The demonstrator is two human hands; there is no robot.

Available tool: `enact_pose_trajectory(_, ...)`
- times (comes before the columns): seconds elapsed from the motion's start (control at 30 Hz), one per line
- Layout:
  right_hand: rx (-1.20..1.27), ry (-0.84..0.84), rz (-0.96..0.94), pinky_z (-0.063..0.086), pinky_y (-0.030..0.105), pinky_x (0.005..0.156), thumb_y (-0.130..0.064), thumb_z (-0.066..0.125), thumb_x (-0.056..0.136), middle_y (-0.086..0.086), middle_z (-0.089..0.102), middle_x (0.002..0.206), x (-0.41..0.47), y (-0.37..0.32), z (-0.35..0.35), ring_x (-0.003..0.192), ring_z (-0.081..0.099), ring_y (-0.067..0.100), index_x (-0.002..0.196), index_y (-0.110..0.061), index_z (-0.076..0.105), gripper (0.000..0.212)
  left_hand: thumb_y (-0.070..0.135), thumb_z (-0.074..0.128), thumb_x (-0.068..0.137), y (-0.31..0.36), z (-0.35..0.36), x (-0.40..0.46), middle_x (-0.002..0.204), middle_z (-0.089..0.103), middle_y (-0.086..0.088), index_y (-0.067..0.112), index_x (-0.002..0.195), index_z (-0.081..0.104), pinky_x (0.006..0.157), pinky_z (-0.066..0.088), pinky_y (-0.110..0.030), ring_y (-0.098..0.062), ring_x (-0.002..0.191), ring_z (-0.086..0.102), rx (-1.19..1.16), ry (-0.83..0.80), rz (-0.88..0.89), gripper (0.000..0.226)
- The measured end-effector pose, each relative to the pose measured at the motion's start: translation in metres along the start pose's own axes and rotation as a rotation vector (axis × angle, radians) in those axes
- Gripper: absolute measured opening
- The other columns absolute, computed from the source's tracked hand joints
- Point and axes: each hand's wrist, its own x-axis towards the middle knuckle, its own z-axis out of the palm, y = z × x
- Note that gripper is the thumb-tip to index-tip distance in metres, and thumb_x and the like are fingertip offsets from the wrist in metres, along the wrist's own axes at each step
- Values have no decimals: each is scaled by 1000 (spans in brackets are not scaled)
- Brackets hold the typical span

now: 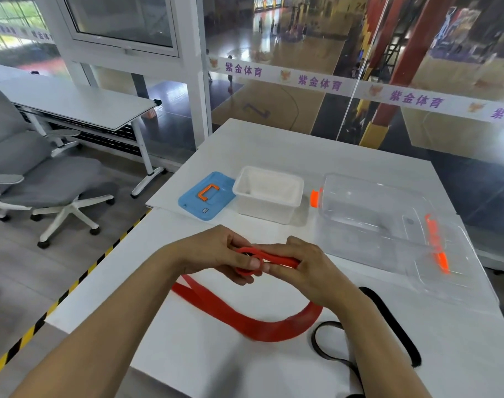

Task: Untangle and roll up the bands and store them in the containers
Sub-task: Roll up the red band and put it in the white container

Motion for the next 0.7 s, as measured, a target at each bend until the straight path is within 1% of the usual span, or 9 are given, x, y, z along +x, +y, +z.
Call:
enact_pose_trajectory(0.17,30,137,44,43,16,79,-52,60,100,-10,57,88,-1,1,7,87,58,3,134,-64,55,37,21,78,85,-12,17,9,108,78,-15,8,111,77,92,60,-35,-29,103,76,-246,207,155,29)
enact_pose_trajectory(0.27,146,223,52,50,22,96,-38,57,105,-12,68,113,-1,-2,16,107,62,1,139,-56,55,39,23,76,80,-12,31,14,108,78,-16,6,111,77,87,61,-29,-29,104,76,-427,303,230,36)
enact_pose_trajectory(0.33,224,277,66,52,29,104,-27,56,105,-13,68,124,-2,-5,23,115,62,3,142,-53,54,45,24,76,77,-10,40,17,107,79,-14,7,110,77,84,61,-27,-27,102,76,-504,357,264,37)
enact_pose_trajectory(0.4,251,328,90,53,30,101,-20,60,99,-15,65,122,-6,-10,31,110,62,5,144,-55,49,58,24,76,75,-7,48,18,105,79,-13,7,109,77,82,61,-27,-25,99,77,-562,398,286,38)
enact_pose_trajectory(0.43,231,357,97,54,28,97,-22,63,96,-15,63,119,-9,-13,36,106,61,4,147,-56,43,64,25,76,75,-7,51,18,105,80,-13,7,110,76,83,61,-28,-25,99,77,-582,417,292,39)
enact_pose_trajectory(0.5,166,402,128,51,22,91,-35,70,91,-17,56,117,-12,-19,47,104,58,1,152,-58,28,78,26,77,76,-6,59,21,107,79,-14,6,113,76,89,61,-32,-28,101,77,-650,457,293,41)
enact_pose_trajectory(0.57,148,427,189,51,23,94,-44,73,87,-17,48,122,-13,-25,58,106,58,0,155,-59,15,90,24,78,82,-7,68,23,108,79,-14,5,114,75,91,61,-33,-29,100,77,-716,501,271,38)
enact_pose_trajectory(0.63,129,468,264,54,31,95,-44,72,87,-14,43,121,-11,-28,65,106,60,7,155,-57,12,92,22,76,87,-8,78,25,108,79,-14,5,115,74,90,60,-33,-28,100,78,-769,509,238,33)
enact_pose_trajectory(0.7,80,509,307,54,36,93,-42,68,88,-11,43,117,-9,-28,65,103,63,14,153,-54,21,81,21,74,90,-10,85,26,107,79,-14,6,114,73,86,61,-30,-26,97,78,-804,506,215,29)
